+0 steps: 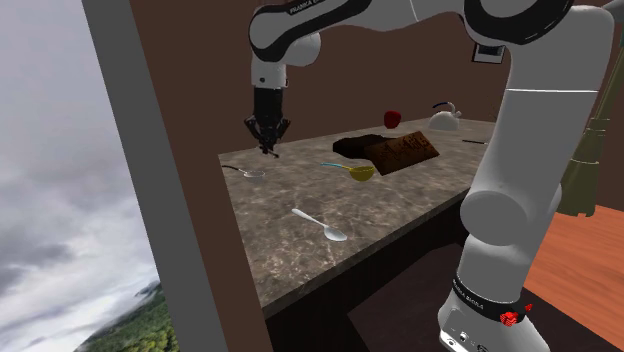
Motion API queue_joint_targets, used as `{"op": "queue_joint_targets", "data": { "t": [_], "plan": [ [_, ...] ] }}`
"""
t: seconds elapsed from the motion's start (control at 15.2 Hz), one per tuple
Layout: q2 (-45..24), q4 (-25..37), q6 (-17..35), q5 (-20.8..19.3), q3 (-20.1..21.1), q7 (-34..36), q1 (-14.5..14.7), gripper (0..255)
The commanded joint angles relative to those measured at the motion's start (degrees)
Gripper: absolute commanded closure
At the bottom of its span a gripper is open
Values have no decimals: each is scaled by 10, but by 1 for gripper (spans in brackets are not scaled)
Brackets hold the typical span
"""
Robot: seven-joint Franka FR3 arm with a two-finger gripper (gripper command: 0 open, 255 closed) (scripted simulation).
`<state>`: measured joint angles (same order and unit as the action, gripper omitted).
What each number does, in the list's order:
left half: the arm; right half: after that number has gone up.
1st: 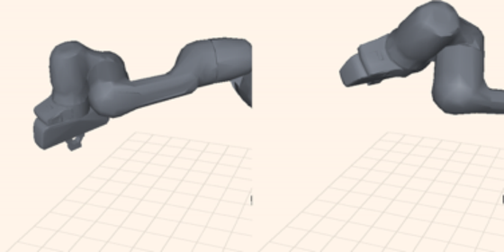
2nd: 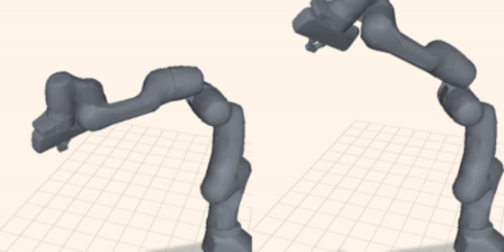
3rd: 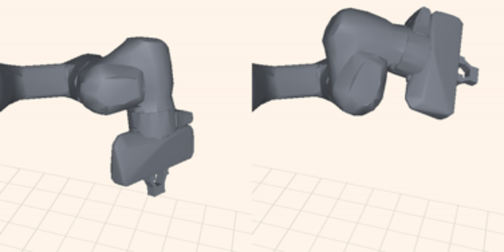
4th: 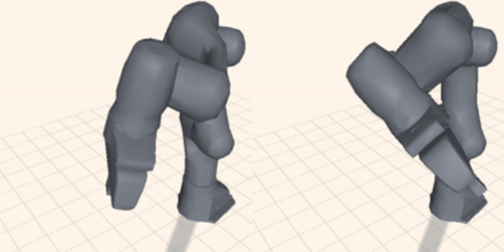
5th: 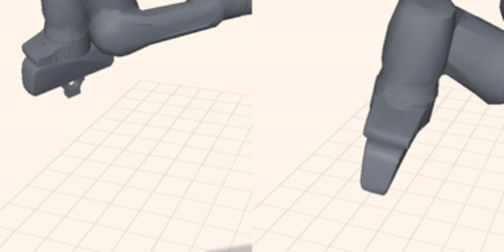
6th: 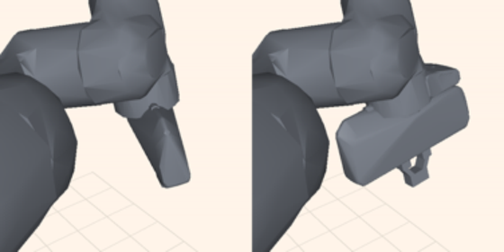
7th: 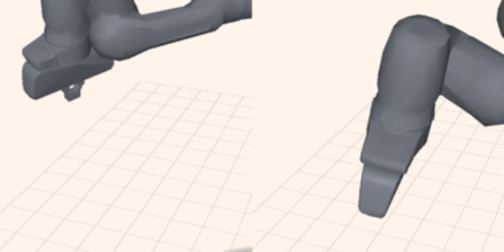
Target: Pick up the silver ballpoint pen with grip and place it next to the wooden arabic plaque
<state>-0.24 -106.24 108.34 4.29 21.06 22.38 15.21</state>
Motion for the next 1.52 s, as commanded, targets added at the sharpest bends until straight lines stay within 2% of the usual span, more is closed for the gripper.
{"op": "queue_joint_targets", "data": {
  "t": [0.0,0.33,0.86,1.45],
  "plan": [
    [0,17,-17,0,0,1,0,255],
    [1,47,-48,-1,0,3,0,255],
    [108,-68,-46,31,-62,-115,-48,255],
    [183,-144,-57,25,-143,-242,-93,255]
  ]
}}
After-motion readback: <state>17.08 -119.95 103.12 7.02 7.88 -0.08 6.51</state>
